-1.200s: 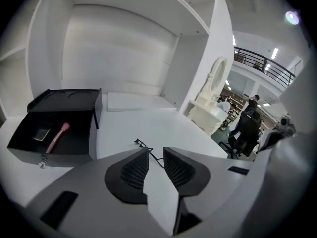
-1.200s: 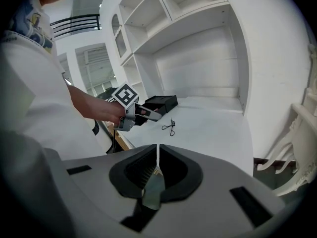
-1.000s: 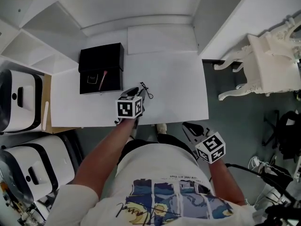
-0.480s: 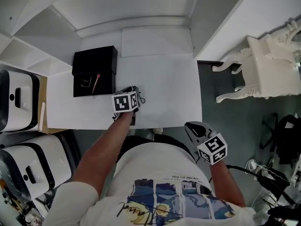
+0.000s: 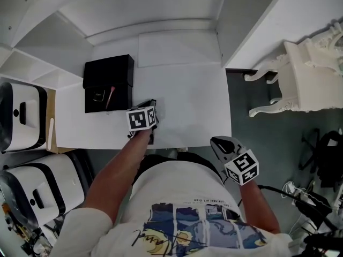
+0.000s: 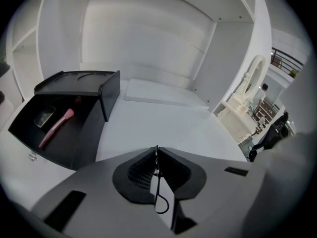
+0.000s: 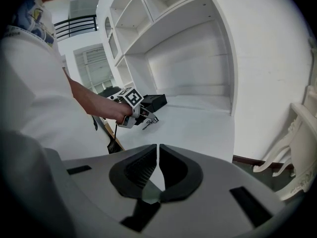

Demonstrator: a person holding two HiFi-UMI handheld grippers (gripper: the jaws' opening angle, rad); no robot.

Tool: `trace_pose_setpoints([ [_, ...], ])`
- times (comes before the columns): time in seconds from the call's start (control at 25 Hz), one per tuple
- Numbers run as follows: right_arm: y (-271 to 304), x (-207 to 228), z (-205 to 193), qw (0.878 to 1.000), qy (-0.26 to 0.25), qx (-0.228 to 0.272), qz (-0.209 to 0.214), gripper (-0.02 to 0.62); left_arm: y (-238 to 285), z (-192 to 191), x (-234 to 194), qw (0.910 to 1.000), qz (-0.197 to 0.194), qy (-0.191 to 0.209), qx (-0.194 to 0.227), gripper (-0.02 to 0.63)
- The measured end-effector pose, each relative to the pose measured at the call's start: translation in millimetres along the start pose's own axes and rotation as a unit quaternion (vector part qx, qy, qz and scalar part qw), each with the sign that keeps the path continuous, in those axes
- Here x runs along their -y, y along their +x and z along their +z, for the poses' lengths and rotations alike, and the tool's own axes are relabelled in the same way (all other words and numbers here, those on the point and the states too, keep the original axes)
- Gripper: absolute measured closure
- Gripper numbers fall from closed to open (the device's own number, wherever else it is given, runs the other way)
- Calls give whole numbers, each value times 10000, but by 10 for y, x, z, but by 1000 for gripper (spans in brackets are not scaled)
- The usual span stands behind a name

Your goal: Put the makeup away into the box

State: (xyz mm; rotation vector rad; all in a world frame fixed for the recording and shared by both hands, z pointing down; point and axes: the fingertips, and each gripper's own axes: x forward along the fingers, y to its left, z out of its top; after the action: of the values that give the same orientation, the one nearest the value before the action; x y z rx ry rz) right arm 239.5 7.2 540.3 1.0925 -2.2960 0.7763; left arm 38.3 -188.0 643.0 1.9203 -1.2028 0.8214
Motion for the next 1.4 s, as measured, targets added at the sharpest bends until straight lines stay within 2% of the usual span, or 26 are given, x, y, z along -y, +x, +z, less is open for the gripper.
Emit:
trace_pose_setpoints([
  [0.36, 178, -100, 69, 9996, -135, 5, 263, 560, -346, 134, 105, 9991, -270, -15, 338, 583],
  [0.64, 334, -187, 131, 9983, -295, 10, 505, 560, -813, 374, 118, 9960, -432, 61, 773, 583],
  [0.84, 441, -290, 193, 9968, -398, 50, 687, 560, -1156, 563, -57, 9942, -302, 137, 1021, 583],
  [1.12, 526, -335, 279, 9955, -489, 109, 806, 560, -1429, 793, -477, 9918, 67, 90, 1276, 583],
  [1.4, 508, -296, 289, 9957, -495, 115, 769, 560, -1358, 965, -878, 9898, 366, 254, 1353, 583],
])
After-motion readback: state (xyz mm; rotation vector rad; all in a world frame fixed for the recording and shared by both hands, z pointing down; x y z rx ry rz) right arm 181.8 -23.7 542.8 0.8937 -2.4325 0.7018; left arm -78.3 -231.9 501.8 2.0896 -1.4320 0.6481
